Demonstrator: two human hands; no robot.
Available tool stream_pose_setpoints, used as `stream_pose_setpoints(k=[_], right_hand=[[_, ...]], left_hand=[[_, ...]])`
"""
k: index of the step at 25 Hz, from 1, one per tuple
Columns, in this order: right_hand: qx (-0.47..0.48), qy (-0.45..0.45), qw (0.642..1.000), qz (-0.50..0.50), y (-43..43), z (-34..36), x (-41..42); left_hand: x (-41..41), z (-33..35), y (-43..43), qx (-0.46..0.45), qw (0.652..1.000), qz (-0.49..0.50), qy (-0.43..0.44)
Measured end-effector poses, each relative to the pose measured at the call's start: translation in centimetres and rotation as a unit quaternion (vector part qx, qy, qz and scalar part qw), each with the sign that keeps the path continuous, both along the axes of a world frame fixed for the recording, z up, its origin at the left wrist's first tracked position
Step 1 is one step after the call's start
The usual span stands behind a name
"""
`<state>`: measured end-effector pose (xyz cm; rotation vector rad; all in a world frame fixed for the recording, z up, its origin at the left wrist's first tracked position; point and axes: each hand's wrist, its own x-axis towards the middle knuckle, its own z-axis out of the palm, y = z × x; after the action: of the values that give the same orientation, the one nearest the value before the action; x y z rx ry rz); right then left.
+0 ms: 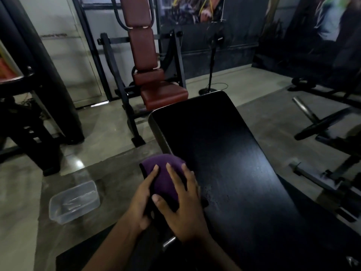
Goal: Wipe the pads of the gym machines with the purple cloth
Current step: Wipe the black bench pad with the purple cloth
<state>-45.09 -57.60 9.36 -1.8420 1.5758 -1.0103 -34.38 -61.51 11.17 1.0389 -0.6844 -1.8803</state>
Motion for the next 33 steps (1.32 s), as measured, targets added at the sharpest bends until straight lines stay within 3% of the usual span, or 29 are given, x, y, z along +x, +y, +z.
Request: stream_pose_setpoints(k=[2,4,7,9,11,12,17,20,24,26,28,33], right_hand=[[-0.003,-0.014,0.999,-0.046,-0.8,-1.1,-0.8],[-0.007,-0.097,0.992,-0.076,-1.5,-0.8,-2.2],[-0.023,-0.341,0.935,-0.095,-1.5,-1.3,-3.3],[-0.010,-0.403,0.906,-0.128,-1.8,-1.2,-4.2],[-0.038,-0.344,0.924,-0.160,-3.4,-1.0,-6.1],[-0.053,-0.309,0.934,-0.172,-4.7,-0.7,-7.3],[-0.108,-0.195,0.965,-0.141,-12.5,3.6,-9.9],[-0.164,-0.147,0.967,-0.124,-16.5,5.0,-9.8],[-0.138,0.038,0.989,-0.018,-24.1,3.8,-7.4],[-0.173,0.224,0.958,0.033,-26.1,1.1,-5.1],[-0.219,0.332,0.917,0.025,-27.3,-1.2,-4.0],[-0.249,0.312,0.917,-0.016,-30.5,-1.0,-6.7]], left_hand=[[-1.1,0.6,0.3,-0.039,0.998,-0.053,0.018],[-1.7,1.5,0.3,-0.065,0.990,-0.123,0.019],[-2.2,1.1,-0.5,-0.124,0.969,-0.165,-0.134],[-2.4,-0.4,-1.5,-0.159,0.955,-0.048,-0.244],[-2.1,-2.2,-3.3,-0.189,0.927,0.084,-0.313],[-2.0,-2.8,-4.6,-0.184,0.924,0.102,-0.320],[-4.4,-4.9,-13.5,-0.171,0.933,0.192,-0.252],[-6.8,-4.8,-16.5,-0.190,0.910,0.283,-0.237],[-7.8,-6.2,-18.7,-0.235,0.876,0.348,-0.235],[-7.8,-7.2,-19.0,-0.234,0.885,0.344,-0.209],[-7.8,-7.4,-19.3,-0.221,0.884,0.354,-0.210],[-8.0,-6.0,-19.1,-0.227,0.865,0.349,-0.279]])
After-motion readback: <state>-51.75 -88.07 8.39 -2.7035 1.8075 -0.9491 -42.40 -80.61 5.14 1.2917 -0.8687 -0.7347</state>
